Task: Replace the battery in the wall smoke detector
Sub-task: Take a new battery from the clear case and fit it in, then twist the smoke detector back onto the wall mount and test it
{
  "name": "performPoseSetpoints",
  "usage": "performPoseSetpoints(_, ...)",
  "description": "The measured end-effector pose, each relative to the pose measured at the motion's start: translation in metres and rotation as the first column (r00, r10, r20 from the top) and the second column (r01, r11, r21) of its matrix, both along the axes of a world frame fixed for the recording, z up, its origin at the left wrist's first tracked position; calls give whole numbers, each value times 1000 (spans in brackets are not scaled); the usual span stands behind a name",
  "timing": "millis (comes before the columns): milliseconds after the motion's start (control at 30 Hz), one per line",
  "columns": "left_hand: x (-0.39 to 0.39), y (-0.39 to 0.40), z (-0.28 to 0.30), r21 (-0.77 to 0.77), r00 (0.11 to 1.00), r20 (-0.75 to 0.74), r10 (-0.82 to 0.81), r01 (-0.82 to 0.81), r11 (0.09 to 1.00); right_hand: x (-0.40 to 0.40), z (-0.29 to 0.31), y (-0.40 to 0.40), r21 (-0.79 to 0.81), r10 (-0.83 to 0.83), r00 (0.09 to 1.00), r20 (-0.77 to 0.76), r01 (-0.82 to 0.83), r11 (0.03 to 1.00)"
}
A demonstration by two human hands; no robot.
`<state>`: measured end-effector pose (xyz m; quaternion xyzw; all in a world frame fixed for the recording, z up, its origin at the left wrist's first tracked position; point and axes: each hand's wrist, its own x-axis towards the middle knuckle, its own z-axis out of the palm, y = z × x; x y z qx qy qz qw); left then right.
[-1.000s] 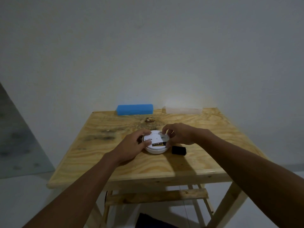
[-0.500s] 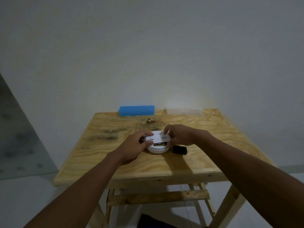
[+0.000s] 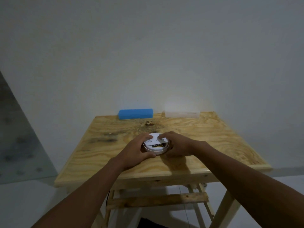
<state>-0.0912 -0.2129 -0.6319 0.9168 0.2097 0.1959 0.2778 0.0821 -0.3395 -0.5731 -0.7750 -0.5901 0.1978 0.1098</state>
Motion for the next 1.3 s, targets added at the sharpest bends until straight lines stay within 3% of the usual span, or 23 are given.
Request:
performPoseSetpoints(200, 6, -2, 8, 41, 993, 104, 54, -59, 997, -6, -4, 10, 193, -44, 999, 8, 41, 980)
performPoseSetpoints(300, 9, 2, 14, -13, 990, 123, 70, -69, 998, -3, -3, 19, 256, -66, 998, -21, 70, 964)
performPoseSetpoints(500, 17, 20, 21, -42, 991, 131, 37, -32, 999, 14, 1, 31, 250, -59, 971, -230, 117, 961)
performPoseSetpoints(700, 41, 49, 43, -145, 978, 192, 77, -50, 988, 34, 24, 58, 313, -24, 887, -461, 187, 931)
performPoseSetpoints(933, 56, 78, 97, -275, 974, 191, 119, -63, 959, 50, 90, 86, 298, -25, 855, -518, 208, 932)
performPoseSetpoints(1300, 53, 104, 276, -310, 981, 149, 124, -73, 948, 49, 263, 110, 369, 57, 863, -502, 154, 917)
